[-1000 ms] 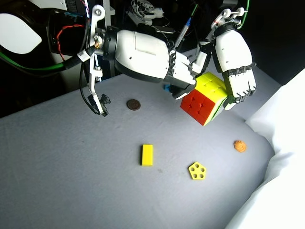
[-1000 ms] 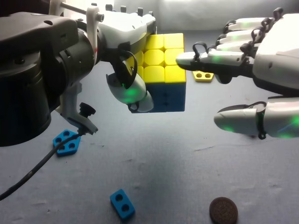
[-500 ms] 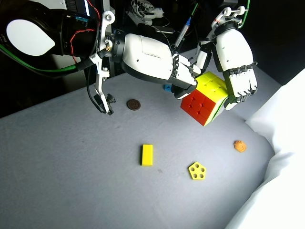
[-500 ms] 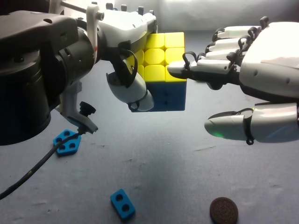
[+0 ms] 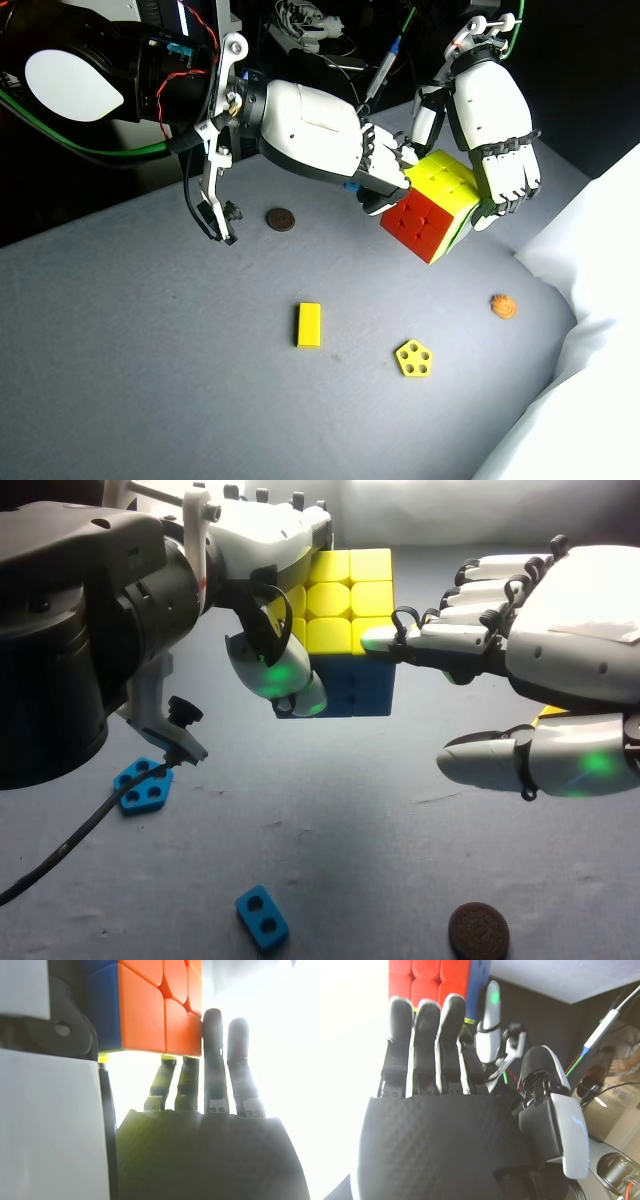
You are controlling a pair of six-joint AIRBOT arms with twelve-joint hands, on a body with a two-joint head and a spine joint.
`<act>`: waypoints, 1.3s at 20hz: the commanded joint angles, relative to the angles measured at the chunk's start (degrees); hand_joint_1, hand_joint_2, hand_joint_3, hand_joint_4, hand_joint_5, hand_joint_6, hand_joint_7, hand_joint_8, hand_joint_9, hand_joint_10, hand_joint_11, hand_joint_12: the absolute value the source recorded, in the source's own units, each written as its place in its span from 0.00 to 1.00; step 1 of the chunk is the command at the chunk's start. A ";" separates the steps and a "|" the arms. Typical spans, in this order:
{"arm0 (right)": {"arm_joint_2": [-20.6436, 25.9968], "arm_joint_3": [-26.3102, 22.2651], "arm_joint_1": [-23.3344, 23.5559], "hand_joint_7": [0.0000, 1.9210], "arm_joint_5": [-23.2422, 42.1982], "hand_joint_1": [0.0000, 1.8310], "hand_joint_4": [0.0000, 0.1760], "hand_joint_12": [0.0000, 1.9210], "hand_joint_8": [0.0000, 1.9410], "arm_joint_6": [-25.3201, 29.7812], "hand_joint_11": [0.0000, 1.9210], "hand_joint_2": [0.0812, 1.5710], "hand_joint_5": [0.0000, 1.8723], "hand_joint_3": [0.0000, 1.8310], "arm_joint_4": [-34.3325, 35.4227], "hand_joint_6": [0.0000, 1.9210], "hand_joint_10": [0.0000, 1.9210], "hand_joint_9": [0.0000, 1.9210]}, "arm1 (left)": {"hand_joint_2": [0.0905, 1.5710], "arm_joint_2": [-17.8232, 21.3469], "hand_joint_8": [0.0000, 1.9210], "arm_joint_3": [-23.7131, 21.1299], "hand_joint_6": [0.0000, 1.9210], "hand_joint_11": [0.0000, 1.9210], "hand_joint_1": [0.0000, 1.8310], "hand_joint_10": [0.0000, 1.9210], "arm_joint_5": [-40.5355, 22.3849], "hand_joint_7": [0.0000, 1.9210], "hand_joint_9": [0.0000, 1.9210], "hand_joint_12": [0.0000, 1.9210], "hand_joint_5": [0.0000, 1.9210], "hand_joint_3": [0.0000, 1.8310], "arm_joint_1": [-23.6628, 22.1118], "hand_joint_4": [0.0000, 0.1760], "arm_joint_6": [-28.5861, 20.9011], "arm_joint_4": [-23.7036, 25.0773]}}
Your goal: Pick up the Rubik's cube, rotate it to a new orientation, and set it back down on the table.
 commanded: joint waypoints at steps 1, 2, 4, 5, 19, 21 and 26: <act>-0.12 0.15 0.45 0.15 6.05 0.00 0.00 1.00 0.77 -0.37 0.07 0.83 0.06 0.00 1.20 0.00 1.00 0.12 | 0.74 0.39 0.79 -0.10 0.72 0.00 0.58 0.83 0.65 0.07 0.06 0.90 0.08 0.00 -0.99 0.00 -0.41 4.38; -0.36 0.27 0.45 0.15 5.84 0.00 0.00 1.00 0.77 -0.77 0.06 0.83 0.06 0.00 1.65 0.00 1.00 0.12 | 0.73 0.39 0.77 -0.15 0.68 0.00 0.59 0.82 0.65 0.09 0.08 0.90 0.11 0.00 -0.95 0.00 -0.41 4.38; -0.80 0.51 0.37 0.16 5.70 0.00 0.00 1.00 0.77 -1.06 0.07 0.83 0.07 0.00 1.96 0.01 0.99 0.13 | 0.74 0.39 0.77 -0.21 0.68 0.00 0.59 0.81 0.65 0.08 0.08 0.88 0.10 0.00 -0.94 0.00 -0.41 4.37; -0.99 0.61 0.33 0.17 5.52 0.00 0.00 1.00 0.76 -1.13 0.08 0.82 0.07 0.00 2.09 0.00 0.99 0.14 | 0.74 0.40 0.77 -0.22 0.67 0.01 0.60 0.81 0.65 0.08 0.08 0.88 0.10 0.00 -0.96 0.00 -0.41 4.37; -1.57 1.31 -0.40 0.17 5.17 0.00 0.00 1.00 0.77 -3.12 0.09 0.83 0.07 0.00 4.18 0.00 0.99 0.15 | 0.75 0.40 0.76 -0.10 0.75 0.01 0.57 0.77 0.30 0.06 0.08 0.83 0.05 0.00 -1.69 0.00 -0.41 4.31; -1.90 1.33 -0.88 0.17 5.16 0.00 0.00 1.00 0.77 -3.25 0.09 0.83 0.08 0.00 4.18 0.01 1.00 0.14 | 0.75 0.40 0.76 -0.13 0.75 0.00 0.57 0.77 0.30 0.06 0.07 0.83 0.05 0.00 -1.71 0.00 -0.41 4.31; -2.26 1.34 -1.70 0.18 4.67 0.00 0.00 1.00 0.76 -3.59 0.10 0.82 0.08 0.00 4.18 0.00 0.98 0.15 | 0.75 0.39 0.75 -0.11 0.73 0.01 0.56 0.76 0.30 0.07 0.08 0.82 0.06 0.00 -1.70 0.00 -0.41 4.31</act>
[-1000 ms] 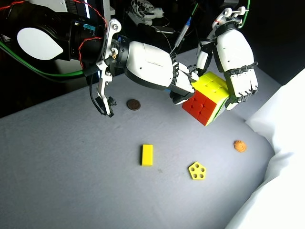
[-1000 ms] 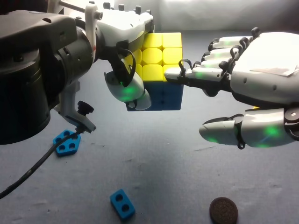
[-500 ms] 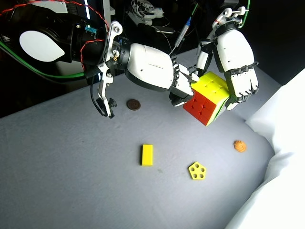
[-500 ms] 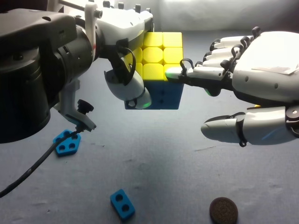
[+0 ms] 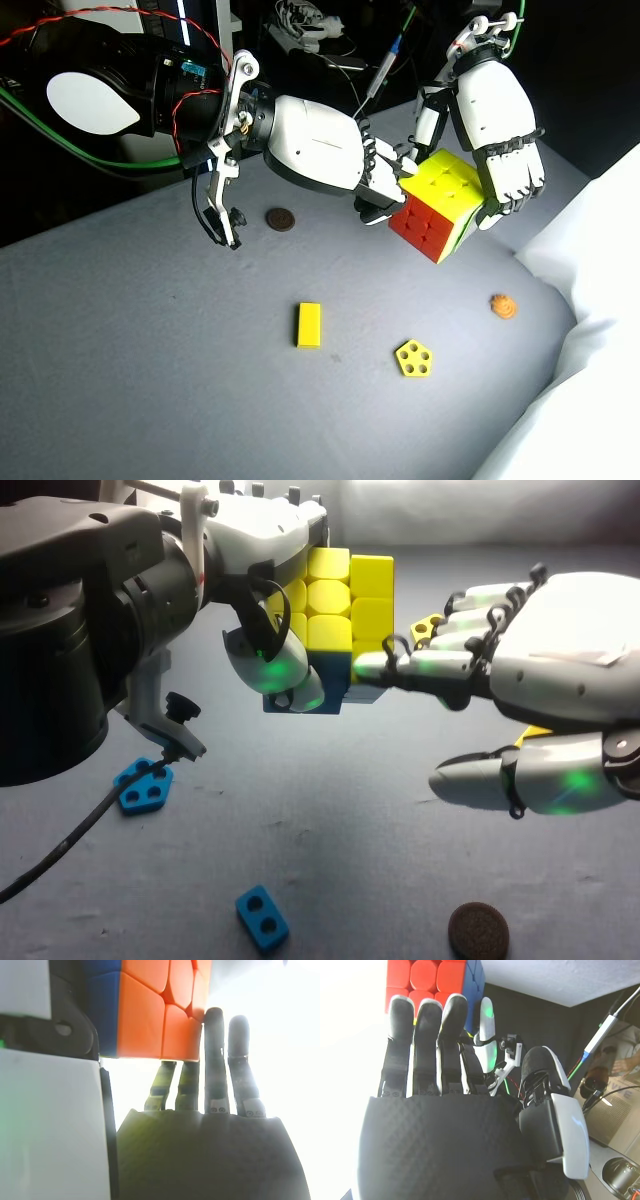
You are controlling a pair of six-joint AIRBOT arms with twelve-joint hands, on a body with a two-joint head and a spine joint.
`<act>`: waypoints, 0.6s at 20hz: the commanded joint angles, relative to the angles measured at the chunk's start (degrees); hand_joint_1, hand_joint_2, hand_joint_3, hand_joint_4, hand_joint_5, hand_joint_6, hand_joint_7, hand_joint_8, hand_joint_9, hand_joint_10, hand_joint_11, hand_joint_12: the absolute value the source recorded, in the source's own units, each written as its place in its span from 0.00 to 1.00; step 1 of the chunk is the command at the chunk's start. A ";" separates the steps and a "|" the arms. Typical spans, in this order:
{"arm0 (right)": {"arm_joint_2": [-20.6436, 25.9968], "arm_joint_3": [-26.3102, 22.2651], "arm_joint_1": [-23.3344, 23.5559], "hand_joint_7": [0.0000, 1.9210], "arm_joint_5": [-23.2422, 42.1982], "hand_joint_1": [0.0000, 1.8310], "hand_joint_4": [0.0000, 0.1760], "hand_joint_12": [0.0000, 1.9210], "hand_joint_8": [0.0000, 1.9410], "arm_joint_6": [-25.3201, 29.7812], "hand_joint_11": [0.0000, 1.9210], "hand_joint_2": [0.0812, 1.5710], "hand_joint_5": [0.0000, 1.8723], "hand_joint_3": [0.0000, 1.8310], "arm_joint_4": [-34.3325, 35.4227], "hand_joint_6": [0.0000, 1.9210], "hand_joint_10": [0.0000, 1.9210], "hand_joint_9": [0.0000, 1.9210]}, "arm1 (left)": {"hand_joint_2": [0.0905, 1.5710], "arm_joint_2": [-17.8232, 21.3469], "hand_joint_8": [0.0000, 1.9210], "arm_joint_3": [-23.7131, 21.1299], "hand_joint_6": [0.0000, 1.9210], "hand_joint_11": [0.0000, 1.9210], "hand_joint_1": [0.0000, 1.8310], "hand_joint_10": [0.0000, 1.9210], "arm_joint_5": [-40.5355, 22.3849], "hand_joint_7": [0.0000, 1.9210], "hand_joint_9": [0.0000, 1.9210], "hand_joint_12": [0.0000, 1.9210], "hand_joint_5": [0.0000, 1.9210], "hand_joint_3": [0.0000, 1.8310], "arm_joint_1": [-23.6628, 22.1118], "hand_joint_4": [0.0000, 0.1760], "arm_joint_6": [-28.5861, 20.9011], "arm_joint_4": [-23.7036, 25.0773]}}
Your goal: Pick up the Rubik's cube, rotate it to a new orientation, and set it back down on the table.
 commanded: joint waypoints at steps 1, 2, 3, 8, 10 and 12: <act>0.12 0.08 0.39 0.18 5.50 0.00 0.00 1.00 0.76 -0.40 0.10 0.82 0.08 0.00 0.24 0.00 0.98 0.15 | 0.75 0.39 0.75 -0.10 0.73 0.01 0.56 0.76 0.97 0.07 0.08 0.82 0.06 0.00 -1.35 0.00 -0.63 4.29; 0.13 0.16 0.41 0.17 5.62 0.00 0.00 1.00 0.76 -0.40 0.08 0.83 0.08 0.00 0.25 0.00 0.99 0.14 | 0.77 0.39 0.72 -0.10 0.68 0.00 0.58 0.75 0.97 0.08 0.08 0.82 0.07 0.00 -1.36 0.00 -0.63 4.29; 0.13 0.24 0.43 0.18 5.74 0.00 0.00 1.00 0.75 -0.40 0.10 0.83 0.09 0.00 0.25 0.01 0.98 0.15 | 0.77 0.39 0.74 -0.10 0.71 0.00 0.57 0.76 0.96 0.07 0.07 0.82 0.05 0.00 -1.37 0.00 -0.63 4.29; -0.37 0.90 0.58 0.19 5.60 0.00 0.00 1.00 0.76 -0.40 0.10 0.83 0.09 0.00 0.94 0.00 0.99 0.16 | 0.73 0.38 0.73 -0.10 0.67 0.02 0.60 0.74 0.90 0.10 0.10 0.80 0.09 0.00 -1.49 0.00 -0.63 4.30; -1.05 1.66 0.58 0.17 5.41 0.00 0.00 1.00 0.77 -0.40 0.07 0.83 0.08 0.00 0.96 0.00 1.00 0.14 | 0.75 0.38 0.74 -0.08 0.70 0.01 0.57 0.75 0.87 0.08 0.09 0.81 0.07 0.00 -1.51 0.00 -0.62 4.30; -1.25 1.81 0.51 0.18 5.13 0.00 0.00 1.00 0.76 -0.40 0.09 0.83 0.08 0.00 0.96 0.00 0.99 0.15 | 0.75 0.37 0.75 -0.08 0.72 0.01 0.58 0.76 0.85 0.08 0.08 0.83 0.08 0.00 -1.55 0.00 -0.62 4.30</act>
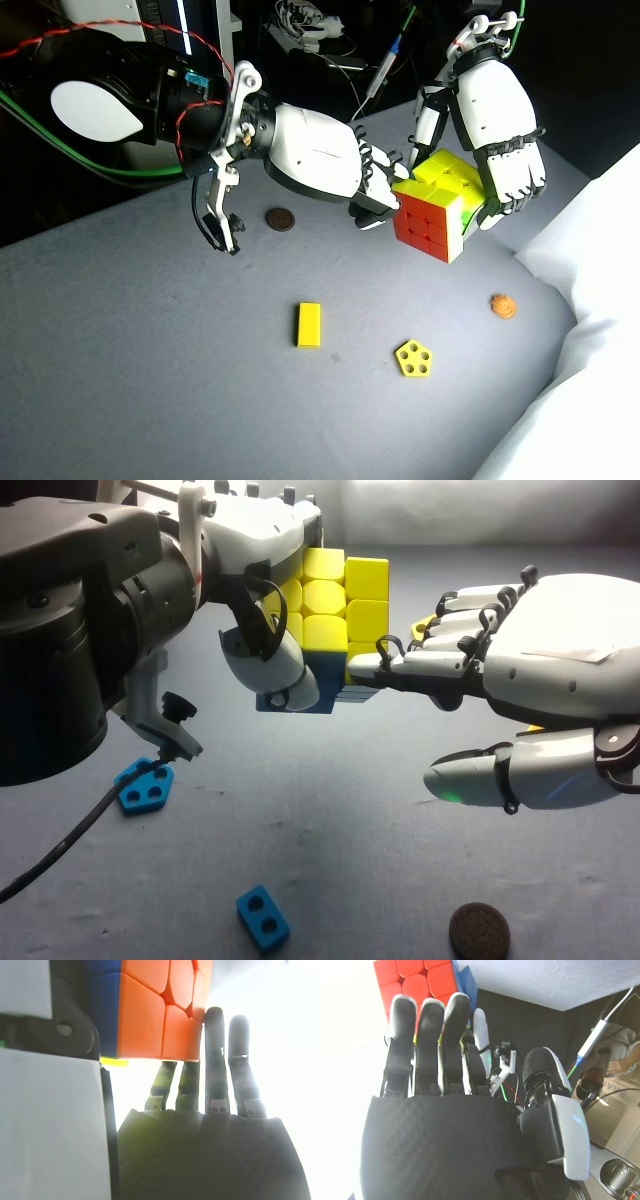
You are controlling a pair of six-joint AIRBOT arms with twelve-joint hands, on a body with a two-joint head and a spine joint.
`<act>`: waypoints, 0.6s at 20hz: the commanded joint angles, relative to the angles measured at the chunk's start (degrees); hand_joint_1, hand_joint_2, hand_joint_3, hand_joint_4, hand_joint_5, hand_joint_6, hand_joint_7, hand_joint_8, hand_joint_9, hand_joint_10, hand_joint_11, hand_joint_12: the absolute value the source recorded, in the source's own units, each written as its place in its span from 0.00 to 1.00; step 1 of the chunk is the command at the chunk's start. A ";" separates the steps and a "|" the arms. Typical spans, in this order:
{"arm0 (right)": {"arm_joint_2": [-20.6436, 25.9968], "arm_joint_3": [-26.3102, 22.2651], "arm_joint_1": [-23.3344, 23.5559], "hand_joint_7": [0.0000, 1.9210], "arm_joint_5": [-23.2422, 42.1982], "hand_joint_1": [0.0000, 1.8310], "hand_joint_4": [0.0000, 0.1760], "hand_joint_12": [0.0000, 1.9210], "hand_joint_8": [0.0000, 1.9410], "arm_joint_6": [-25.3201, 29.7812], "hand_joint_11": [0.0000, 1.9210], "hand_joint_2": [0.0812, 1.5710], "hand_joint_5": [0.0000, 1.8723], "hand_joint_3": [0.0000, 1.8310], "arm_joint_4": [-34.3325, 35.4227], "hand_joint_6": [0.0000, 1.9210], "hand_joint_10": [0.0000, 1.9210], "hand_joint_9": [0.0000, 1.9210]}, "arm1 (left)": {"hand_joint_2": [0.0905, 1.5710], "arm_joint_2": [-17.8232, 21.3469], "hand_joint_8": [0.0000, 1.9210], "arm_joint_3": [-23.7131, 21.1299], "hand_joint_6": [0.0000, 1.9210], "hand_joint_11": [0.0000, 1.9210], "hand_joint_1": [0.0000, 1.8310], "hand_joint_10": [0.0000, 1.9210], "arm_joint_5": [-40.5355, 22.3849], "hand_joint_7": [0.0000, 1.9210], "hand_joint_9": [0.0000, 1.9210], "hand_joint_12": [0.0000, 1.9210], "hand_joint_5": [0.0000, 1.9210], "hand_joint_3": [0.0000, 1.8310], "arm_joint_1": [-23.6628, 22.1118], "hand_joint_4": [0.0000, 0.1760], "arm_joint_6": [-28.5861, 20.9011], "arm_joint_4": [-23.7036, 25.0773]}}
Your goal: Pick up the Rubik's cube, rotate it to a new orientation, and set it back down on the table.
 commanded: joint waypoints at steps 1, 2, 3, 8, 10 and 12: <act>0.06 0.33 0.49 0.18 5.13 0.00 0.00 1.00 0.76 -0.31 0.11 0.83 0.08 0.00 0.52 0.00 0.99 0.16 | 0.76 0.37 0.75 -0.10 0.70 0.00 0.58 0.77 1.39 0.07 0.08 0.83 0.07 0.00 -1.50 0.00 -0.71 4.34; -0.03 0.41 0.46 0.19 5.09 0.00 0.00 1.00 0.76 -0.31 0.11 0.83 0.09 0.00 0.52 0.00 0.99 0.16 | 0.75 0.37 0.75 -0.10 0.71 0.00 0.59 0.76 1.36 0.08 0.08 0.82 0.07 0.00 -1.52 0.00 -0.71 4.35; -0.23 0.62 0.35 0.18 5.04 0.00 0.00 1.00 0.76 -0.31 0.10 0.83 0.09 0.00 0.52 0.00 0.99 0.16 | 0.75 0.37 0.74 -0.09 0.70 0.00 0.59 0.76 1.33 0.09 0.08 0.83 0.09 0.00 -1.52 0.00 -0.71 4.35; -1.88 2.59 -0.16 0.19 3.57 0.00 0.00 1.00 0.76 -0.30 0.11 0.83 0.09 0.00 1.31 0.00 1.00 0.16 | 0.77 0.35 0.79 -0.11 0.77 0.00 0.56 0.79 1.33 0.06 0.07 0.83 0.04 0.01 -1.62 0.00 -0.71 4.35; -2.07 2.87 -0.24 0.18 3.50 0.00 0.00 1.00 0.77 -0.30 0.09 0.83 0.09 0.00 1.31 0.00 1.00 0.15 | 0.75 0.32 0.73 -0.11 0.67 0.02 0.58 0.75 1.24 0.09 0.10 0.82 0.09 0.00 -1.64 0.00 -0.71 4.35; -2.33 3.21 -0.25 0.18 3.49 0.00 0.00 1.00 0.77 -0.30 0.09 0.83 0.09 0.00 1.31 0.00 1.00 0.14 | 0.75 0.32 0.74 -0.07 0.67 0.01 0.58 0.76 1.23 0.08 0.09 0.82 0.09 0.00 -1.67 0.00 -0.71 4.41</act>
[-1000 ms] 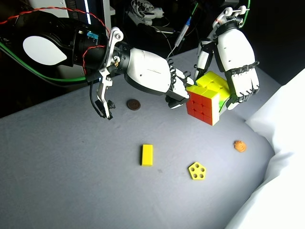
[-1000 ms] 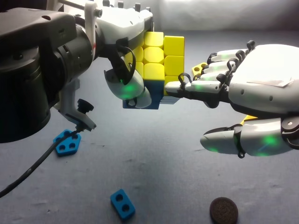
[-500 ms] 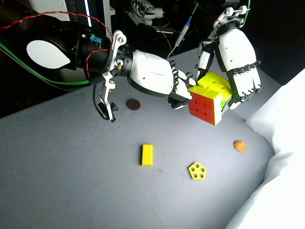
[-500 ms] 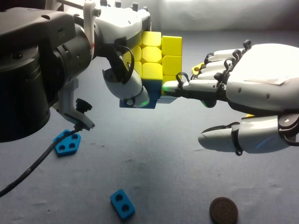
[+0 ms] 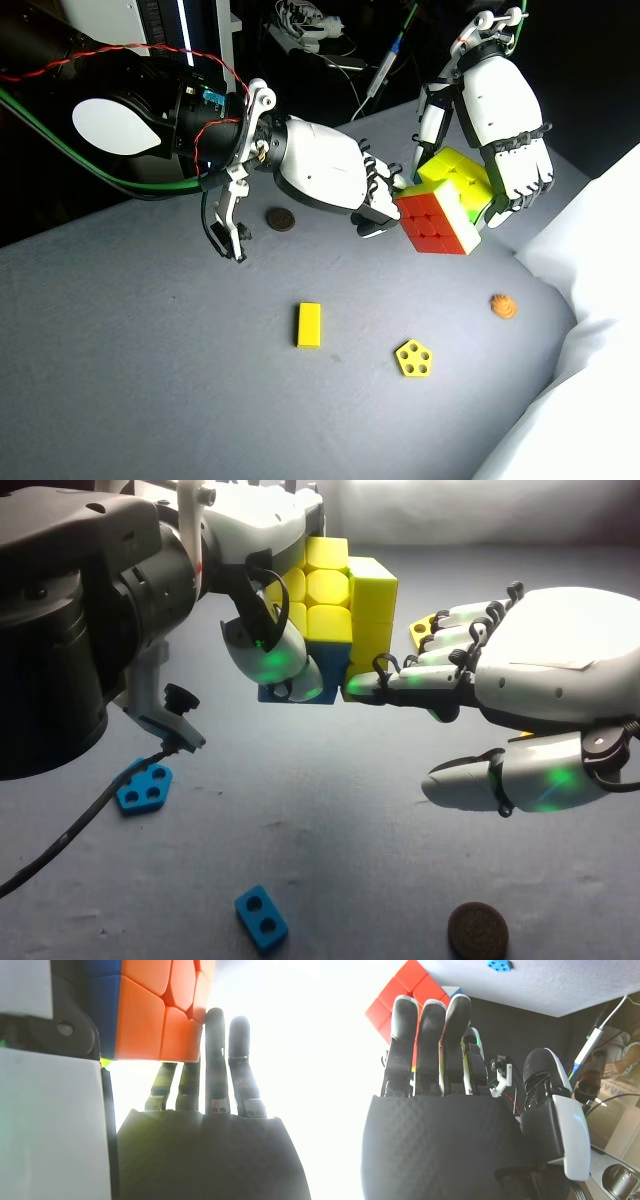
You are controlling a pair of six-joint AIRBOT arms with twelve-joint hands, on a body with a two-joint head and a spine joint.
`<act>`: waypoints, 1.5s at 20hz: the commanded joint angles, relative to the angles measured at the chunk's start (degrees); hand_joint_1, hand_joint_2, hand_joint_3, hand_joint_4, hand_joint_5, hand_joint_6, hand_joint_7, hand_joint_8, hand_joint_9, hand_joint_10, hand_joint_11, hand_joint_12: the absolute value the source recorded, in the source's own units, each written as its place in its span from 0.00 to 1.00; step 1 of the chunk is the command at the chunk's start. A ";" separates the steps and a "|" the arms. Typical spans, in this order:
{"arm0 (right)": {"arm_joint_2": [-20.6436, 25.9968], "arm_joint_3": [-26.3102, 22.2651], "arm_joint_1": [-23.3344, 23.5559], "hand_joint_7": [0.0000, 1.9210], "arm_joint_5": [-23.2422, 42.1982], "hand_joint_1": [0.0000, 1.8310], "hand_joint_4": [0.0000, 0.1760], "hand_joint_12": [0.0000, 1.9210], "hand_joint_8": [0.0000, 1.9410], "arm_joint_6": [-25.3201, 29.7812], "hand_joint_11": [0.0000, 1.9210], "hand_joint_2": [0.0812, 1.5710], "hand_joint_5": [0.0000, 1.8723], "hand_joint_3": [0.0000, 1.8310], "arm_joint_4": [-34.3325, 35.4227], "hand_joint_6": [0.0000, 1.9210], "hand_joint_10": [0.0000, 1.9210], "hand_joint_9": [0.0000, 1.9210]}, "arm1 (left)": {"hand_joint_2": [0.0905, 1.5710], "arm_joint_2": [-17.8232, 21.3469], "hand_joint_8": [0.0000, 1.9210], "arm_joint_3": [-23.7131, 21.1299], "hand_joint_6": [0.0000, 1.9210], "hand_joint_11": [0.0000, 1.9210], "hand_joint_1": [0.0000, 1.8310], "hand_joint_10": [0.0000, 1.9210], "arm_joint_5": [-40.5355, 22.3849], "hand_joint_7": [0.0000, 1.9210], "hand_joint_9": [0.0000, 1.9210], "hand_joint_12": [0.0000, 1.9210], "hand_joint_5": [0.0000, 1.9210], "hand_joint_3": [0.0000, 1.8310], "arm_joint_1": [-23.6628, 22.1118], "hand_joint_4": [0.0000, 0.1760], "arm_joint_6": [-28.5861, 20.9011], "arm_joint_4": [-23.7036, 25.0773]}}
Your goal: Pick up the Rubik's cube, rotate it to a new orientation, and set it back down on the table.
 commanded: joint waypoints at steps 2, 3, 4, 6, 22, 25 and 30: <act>-0.14 0.84 0.22 0.18 5.68 0.00 0.00 1.00 0.76 -0.29 0.09 0.83 0.09 0.00 1.02 0.00 0.99 0.15 | 0.74 0.34 0.75 -0.06 0.72 0.01 0.56 0.78 1.20 0.08 0.08 0.84 0.06 0.00 -1.09 0.00 -0.47 3.93; -0.32 1.07 0.28 0.17 5.68 0.00 0.00 1.00 0.76 -0.29 0.08 0.83 0.09 0.00 1.13 0.00 0.99 0.14 | 0.76 0.34 0.75 -0.06 0.71 0.00 0.56 0.78 1.20 0.08 0.08 0.84 0.07 0.00 -1.13 0.00 -0.47 3.93; -0.48 1.27 0.39 0.18 5.68 0.00 0.00 1.00 0.77 -0.29 0.09 0.83 0.09 0.00 1.15 0.00 0.99 0.15 | 0.74 0.34 0.74 -0.06 0.68 0.00 0.57 0.77 1.20 0.09 0.08 0.83 0.09 0.00 -1.15 0.00 -0.47 3.93; -0.74 1.57 0.53 0.18 5.68 0.00 0.00 1.00 0.76 -0.29 0.09 0.83 0.09 0.00 1.19 0.00 0.99 0.15 | 0.74 0.34 0.75 -0.05 0.70 0.00 0.58 0.77 1.16 0.09 0.08 0.84 0.09 0.00 -1.17 0.00 -0.47 3.93; -4.10 5.01 0.46 0.16 5.59 0.00 0.00 1.00 0.76 -0.32 0.08 0.83 0.06 0.00 2.40 0.00 1.00 0.13 | 0.77 0.34 0.76 0.00 0.70 0.00 0.56 0.79 0.72 0.08 0.07 0.85 0.09 0.00 -1.39 0.00 -0.47 3.42; -4.61 5.49 0.40 0.19 5.59 0.00 0.00 1.00 0.74 -0.34 0.11 0.83 0.07 0.00 2.44 0.00 0.99 0.15 | 0.75 0.34 0.75 0.04 0.69 0.01 0.58 0.79 0.66 0.10 0.09 0.86 0.11 0.00 -1.44 0.00 -0.47 3.38; -5.59 6.52 0.27 0.17 5.59 0.00 0.00 1.00 0.76 -0.37 0.09 0.83 0.06 0.00 2.83 0.00 1.00 0.14 | 0.76 0.34 0.75 0.12 0.69 0.00 0.56 0.77 0.60 0.07 0.07 0.83 0.07 0.00 -1.59 0.00 -0.47 3.36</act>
